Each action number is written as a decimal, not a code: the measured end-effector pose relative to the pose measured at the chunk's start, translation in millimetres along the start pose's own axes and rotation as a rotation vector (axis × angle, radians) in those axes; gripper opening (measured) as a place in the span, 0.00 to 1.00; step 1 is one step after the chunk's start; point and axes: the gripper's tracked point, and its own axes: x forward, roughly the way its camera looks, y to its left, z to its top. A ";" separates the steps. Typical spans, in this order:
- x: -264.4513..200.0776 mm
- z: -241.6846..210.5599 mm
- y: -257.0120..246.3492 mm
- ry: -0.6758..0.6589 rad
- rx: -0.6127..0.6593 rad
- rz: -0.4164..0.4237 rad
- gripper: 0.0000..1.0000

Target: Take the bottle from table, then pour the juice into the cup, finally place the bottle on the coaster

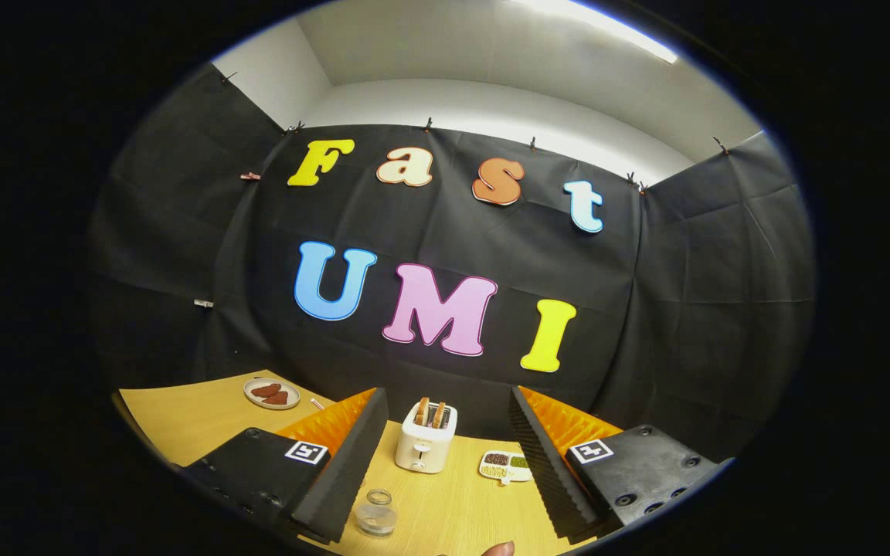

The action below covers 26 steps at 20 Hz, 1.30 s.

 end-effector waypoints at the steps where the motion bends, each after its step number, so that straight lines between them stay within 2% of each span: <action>1: -1.1 -1.1 -0.4 0.003 0.003 0.003 0.97; 9: -11.4 -52.3 36.3 -0.002 0.073 0.050 0.97; 22: -6.0 -235.9 92.5 0.244 0.075 0.091 0.97; 26: -4.4 -284.6 103.9 0.319 0.102 0.076 0.98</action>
